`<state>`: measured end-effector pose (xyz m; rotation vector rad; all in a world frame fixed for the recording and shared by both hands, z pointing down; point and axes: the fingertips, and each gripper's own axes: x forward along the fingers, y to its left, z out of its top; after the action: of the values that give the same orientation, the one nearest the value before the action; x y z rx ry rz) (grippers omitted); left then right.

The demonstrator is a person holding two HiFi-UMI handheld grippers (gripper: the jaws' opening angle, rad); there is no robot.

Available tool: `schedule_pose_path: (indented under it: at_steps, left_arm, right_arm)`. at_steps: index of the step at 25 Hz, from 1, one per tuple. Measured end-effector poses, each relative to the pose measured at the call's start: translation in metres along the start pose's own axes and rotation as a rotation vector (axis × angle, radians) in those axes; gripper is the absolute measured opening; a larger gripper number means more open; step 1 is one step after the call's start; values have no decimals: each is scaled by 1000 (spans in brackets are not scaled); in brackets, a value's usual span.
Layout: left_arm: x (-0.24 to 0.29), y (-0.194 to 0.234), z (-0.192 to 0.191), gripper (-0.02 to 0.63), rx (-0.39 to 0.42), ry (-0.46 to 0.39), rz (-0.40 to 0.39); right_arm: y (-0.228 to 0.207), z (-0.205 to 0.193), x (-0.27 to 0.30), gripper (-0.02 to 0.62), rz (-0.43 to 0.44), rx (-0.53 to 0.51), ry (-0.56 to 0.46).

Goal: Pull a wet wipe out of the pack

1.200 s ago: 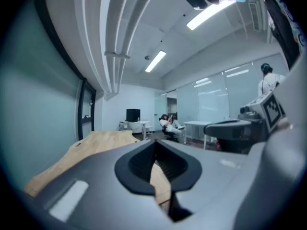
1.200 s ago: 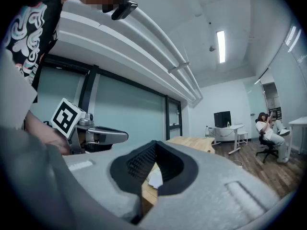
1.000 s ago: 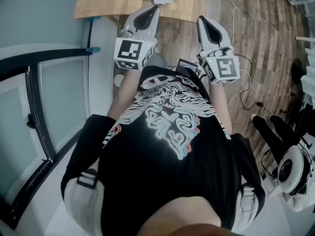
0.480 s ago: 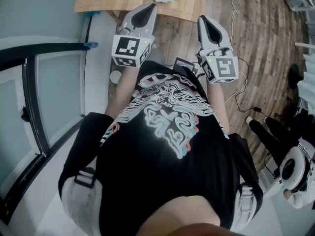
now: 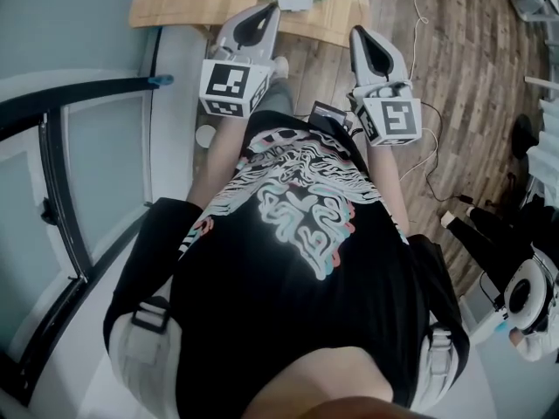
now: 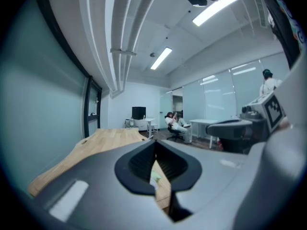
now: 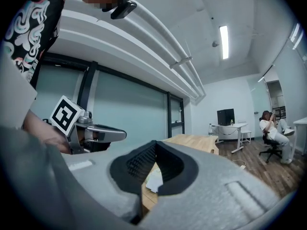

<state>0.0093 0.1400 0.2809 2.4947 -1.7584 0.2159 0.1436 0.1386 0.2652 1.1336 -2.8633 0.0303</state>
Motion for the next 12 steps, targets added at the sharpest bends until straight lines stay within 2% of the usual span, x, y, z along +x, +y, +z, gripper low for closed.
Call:
schedule_pose_path:
  at_steps: [5,12]
  left_arm:
    - [25,32,-5,-12,-14,15,-4]
    - [64,78,-11,-12,27,55,-8]
  right_arm:
    - [-3,-7,37,-2,11,0,30]
    - [-16,-17,96,-2,-10,-60,103]
